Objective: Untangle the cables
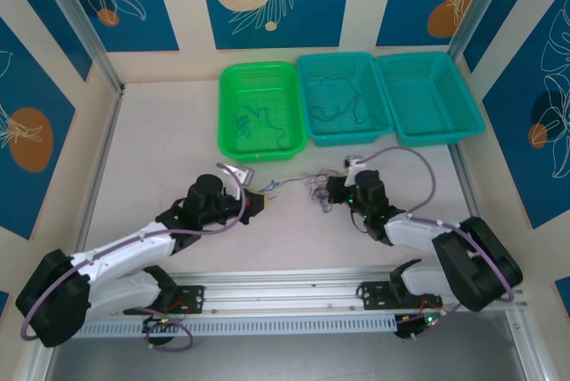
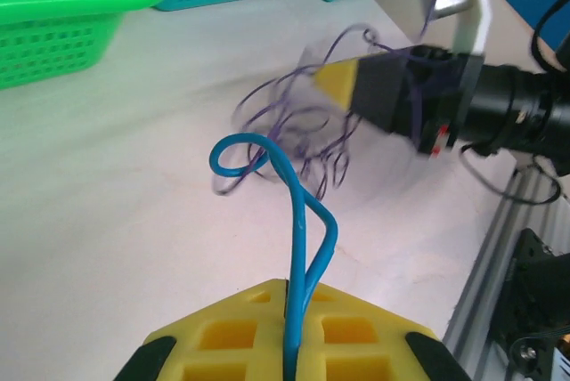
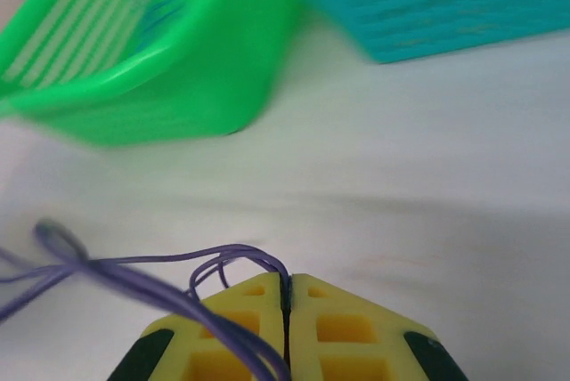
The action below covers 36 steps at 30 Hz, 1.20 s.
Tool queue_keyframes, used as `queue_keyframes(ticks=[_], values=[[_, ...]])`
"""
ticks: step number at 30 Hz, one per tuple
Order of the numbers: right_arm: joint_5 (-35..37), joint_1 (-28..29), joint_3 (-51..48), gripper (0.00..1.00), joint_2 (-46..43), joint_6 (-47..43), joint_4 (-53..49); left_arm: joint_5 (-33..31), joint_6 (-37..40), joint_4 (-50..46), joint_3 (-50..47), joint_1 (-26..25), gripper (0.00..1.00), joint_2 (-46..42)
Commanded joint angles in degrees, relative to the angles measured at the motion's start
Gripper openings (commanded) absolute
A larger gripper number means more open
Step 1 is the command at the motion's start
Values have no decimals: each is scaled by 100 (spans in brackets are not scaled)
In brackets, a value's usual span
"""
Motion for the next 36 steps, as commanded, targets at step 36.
queue_keyframes(ticks=[36], values=[[-1704,-4322,460,0,-2024,2315,-4894,693,-834,-969,-420,1983,0,-1484]])
